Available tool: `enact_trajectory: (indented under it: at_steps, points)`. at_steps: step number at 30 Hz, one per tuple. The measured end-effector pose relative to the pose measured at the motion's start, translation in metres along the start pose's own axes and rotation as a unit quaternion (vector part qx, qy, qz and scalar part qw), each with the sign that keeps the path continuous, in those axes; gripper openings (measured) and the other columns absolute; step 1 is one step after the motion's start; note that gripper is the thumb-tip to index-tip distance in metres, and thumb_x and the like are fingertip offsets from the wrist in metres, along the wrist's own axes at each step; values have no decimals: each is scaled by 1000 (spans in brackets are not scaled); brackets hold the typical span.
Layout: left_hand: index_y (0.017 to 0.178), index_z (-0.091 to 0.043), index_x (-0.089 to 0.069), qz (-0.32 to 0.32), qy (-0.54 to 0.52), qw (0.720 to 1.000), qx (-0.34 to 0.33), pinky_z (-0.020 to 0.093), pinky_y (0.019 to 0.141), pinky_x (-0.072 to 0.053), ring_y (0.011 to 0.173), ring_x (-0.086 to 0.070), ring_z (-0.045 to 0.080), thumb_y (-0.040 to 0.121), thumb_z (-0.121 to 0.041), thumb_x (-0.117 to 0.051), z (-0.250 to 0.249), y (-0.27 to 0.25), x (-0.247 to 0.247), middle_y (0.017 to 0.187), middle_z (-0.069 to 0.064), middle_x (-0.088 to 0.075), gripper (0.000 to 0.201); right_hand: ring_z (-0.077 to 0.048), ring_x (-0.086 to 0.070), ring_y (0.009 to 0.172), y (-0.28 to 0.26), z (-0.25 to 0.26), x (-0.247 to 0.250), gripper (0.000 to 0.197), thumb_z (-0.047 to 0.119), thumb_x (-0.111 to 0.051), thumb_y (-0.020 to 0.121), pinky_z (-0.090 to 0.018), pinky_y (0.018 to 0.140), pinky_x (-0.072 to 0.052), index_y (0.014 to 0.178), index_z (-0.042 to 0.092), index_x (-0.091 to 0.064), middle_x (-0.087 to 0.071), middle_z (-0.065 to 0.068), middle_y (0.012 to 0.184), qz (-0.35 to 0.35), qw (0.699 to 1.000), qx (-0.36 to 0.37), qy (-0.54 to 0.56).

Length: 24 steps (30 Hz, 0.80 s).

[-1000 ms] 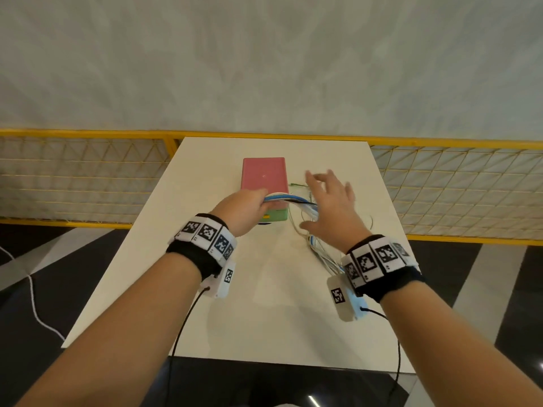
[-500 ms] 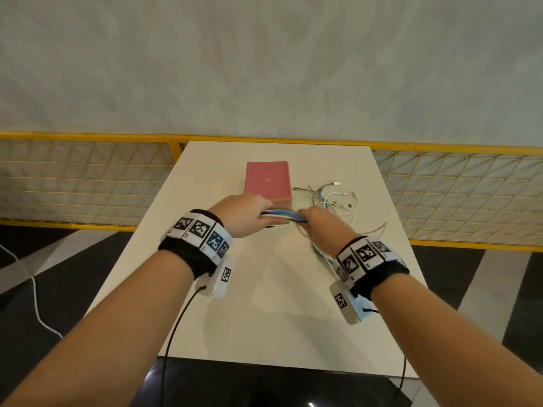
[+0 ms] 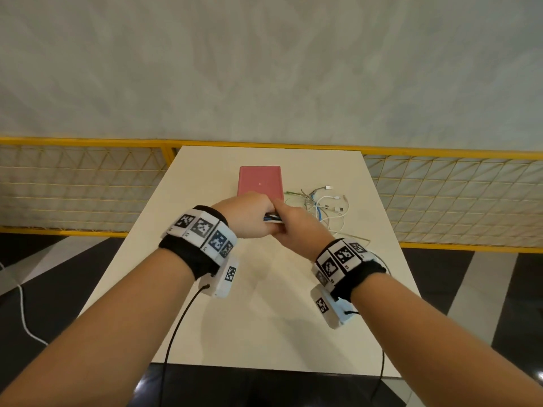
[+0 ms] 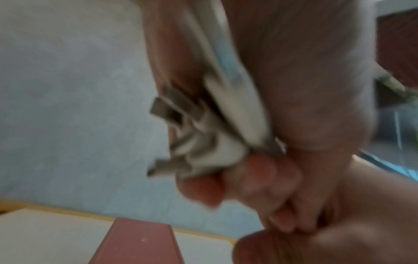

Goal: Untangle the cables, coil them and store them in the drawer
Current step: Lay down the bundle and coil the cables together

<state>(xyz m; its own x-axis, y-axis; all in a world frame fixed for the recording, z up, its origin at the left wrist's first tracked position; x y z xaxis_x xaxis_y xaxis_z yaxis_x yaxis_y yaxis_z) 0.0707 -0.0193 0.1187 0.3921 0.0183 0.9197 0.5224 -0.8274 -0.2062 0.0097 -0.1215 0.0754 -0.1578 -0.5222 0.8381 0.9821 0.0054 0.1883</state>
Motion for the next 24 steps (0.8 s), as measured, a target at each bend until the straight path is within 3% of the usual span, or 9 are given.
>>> enact_trajectory:
  at_steps: [2,5,9,12,13,15,18,21,24]
  points:
    - [90,-18,-67,-2,-88,996,-9,22,57,-48,64,-62,11,87,-24,-67,2,-8,8,76,-2,-66,7,-30,-62,82,0,-2,11,24,21,-58,85,-30,62,-39,109,15,-58,-69,-7,90,-36,997,-12,-65]
    - [97,-16,-59,-44,-151,988,9,22,48,-46,61,-59,15,82,-16,-70,3,-17,18,83,1,-64,19,-27,-63,80,0,-6,19,22,24,-53,84,-33,65,-45,101,24,-68,-69,-3,83,-45,993,-94,-45]
    - [93,-13,-54,-28,-17,999,-8,29,59,-39,77,-56,23,83,-17,-66,-11,-16,19,85,2,-59,16,-29,-57,70,-3,12,15,15,13,-56,83,-33,61,-40,90,15,-69,-64,-10,73,-56,996,-59,47]
    - [102,-19,-54,-67,-73,995,-30,20,60,-43,79,-59,17,83,-18,-70,-16,-24,21,90,-6,-62,25,-21,-51,59,-9,13,14,20,6,-53,82,-29,55,-34,74,19,-65,-60,-6,63,-74,984,-104,125]
    - [109,-20,-54,-79,-134,987,-43,15,60,-46,78,-61,13,81,-18,-75,-16,-28,22,95,-10,-63,35,-16,-44,54,-13,9,15,26,6,-53,82,-28,51,-32,63,22,-59,-54,-1,57,-87,974,-141,158]
    - [121,-17,-54,-95,-278,952,-84,18,67,-52,79,-62,9,76,-13,-82,-18,-40,25,108,-9,-64,53,-16,-36,49,-23,4,19,28,5,-53,80,-27,49,-29,54,15,-49,-46,-1,52,-120,945,-197,233]
    - [123,-11,-58,-159,-428,882,-113,22,79,-53,83,-64,8,73,-5,-81,-22,-55,27,121,2,-63,56,-19,-35,49,-37,5,26,30,6,-50,81,-29,51,-28,51,7,-46,-41,-11,52,-164,910,-214,316]
    - [106,-12,-67,-248,-437,858,-108,20,75,-52,80,-65,9,71,-15,-80,-28,-62,22,108,9,-67,38,-22,-37,51,-48,7,25,37,10,-49,87,-34,54,-31,51,0,-47,-42,-18,57,-193,882,-221,370]
    - [95,-3,-72,-282,-445,844,-102,18,69,-53,73,-66,13,77,-2,-78,-38,-58,11,89,16,-71,19,-22,-38,52,-56,11,24,39,10,-50,87,-33,55,-32,50,0,-50,-43,-18,56,-198,882,-210,372]
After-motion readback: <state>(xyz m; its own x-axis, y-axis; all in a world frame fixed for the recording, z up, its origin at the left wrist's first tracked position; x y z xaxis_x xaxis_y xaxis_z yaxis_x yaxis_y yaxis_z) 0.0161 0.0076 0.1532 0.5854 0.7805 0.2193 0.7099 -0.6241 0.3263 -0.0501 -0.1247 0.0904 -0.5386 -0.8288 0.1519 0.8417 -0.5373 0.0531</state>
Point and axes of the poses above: each hand's wrist, its own y-axis towards the middle knuckle, its own x-axis out of the back of the hand, z = x × y, the point moved 3 cm from there along y, towards the middle knuckle
